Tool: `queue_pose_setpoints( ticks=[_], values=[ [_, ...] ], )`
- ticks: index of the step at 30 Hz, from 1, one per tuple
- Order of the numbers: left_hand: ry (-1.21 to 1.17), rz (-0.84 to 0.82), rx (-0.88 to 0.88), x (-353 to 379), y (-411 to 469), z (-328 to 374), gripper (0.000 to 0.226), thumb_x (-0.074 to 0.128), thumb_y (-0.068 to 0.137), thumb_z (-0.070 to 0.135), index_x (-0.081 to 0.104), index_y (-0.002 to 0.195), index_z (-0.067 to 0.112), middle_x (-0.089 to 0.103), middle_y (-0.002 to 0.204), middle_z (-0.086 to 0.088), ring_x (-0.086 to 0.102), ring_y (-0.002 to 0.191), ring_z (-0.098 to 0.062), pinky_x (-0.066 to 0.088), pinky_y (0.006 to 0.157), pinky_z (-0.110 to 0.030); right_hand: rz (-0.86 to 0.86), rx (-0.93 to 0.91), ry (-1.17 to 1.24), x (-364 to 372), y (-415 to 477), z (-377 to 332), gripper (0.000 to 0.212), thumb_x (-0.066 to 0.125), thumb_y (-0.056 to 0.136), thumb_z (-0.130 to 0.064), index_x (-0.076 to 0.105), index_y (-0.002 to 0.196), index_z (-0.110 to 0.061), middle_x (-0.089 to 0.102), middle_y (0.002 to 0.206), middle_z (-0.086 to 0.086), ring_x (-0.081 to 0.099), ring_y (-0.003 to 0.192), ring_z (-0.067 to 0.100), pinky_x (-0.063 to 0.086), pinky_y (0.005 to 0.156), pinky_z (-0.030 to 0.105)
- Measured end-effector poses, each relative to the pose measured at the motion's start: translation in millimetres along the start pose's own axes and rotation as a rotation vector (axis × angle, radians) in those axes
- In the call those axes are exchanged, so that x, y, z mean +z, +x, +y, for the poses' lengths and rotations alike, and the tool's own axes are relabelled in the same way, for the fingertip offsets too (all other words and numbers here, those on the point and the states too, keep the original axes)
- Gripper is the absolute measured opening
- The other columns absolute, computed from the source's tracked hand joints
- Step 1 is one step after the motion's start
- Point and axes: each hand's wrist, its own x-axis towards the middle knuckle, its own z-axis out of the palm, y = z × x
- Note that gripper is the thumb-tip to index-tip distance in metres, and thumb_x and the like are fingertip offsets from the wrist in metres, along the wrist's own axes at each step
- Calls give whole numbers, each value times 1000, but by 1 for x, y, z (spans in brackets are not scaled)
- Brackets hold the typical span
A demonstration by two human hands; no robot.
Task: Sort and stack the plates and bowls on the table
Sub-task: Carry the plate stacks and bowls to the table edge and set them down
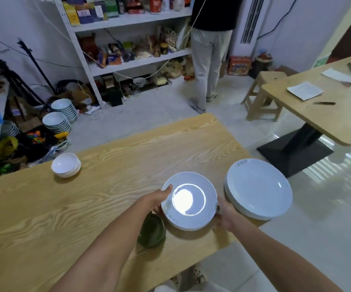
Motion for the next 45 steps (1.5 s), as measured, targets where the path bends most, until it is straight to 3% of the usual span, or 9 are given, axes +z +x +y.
queue_pose_setpoints(
  ticks=[3,10,19,24,28,31,34,38,45],
  values=[
    [47,-81,-21,6,3,5,84,16,89,72,22,151,16,41,141,-34,47,126,-48,33,111,-49,70,41,78,-8,-4,8,34,57,89,-48,61,79,-16,64,74,5,58,71,23,45,70,32],
    [288,-228,-65,26,7,15,97,19,84,79,2,154,15,44,141,-30,53,123,-42,35,111,-51,142,-14,230,-28,-15,24,22,50,95,-41,59,85,-24,64,86,1,60,79,20,49,73,37],
    [426,-229,-94,38,9,31,103,25,80,82,10,153,10,38,146,-27,46,130,-42,41,106,-52,143,-51,344,-43,-22,35,19,53,95,-33,63,93,-16,67,91,9,63,83,30,53,85,51],
    [451,-282,-126,40,14,34,107,23,79,83,10,153,7,46,139,-29,51,126,-40,42,106,-50,185,7,380,-47,-25,31,25,49,98,-32,60,81,-17,63,77,3,59,68,22,50,51,37],
    [479,-275,-140,44,19,35,109,23,76,86,16,152,9,50,137,-26,55,121,-38,47,99,-48,219,65,399,-55,-23,32,29,43,99,-38,61,94,-16,63,83,3,60,71,23,48,46,34],
    [510,-127,-72,48,24,39,99,20,82,81,26,149,7,45,143,-22,50,126,-38,45,99,-49,311,126,485,-52,-18,36,41,35,101,-41,47,130,-14,62,112,9,62,98,31,54,76,46],
    [478,74,176,58,32,48,82,17,97,62,37,143,-3,46,142,-23,48,128,-36,40,106,-43,394,245,487,-47,-20,38,62,24,100,-51,27,147,-11,35,151,13,35,138,36,30,112,48],
    [271,39,325,73,30,60,70,17,101,51,37,143,-1,41,146,-20,48,126,-27,37,102,-36,274,385,597,-39,-17,41,84,18,88,-74,38,141,-11,44,145,14,40,134,36,31,111,48],
    [44,-6,227,75,40,68,75,19,97,59,36,146,4,44,145,-17,44,131,-34,35,111,-43,161,375,631,-28,-8,49,86,15,85,-78,50,129,-12,61,126,18,57,116,39,45,104,45]
  ],
)
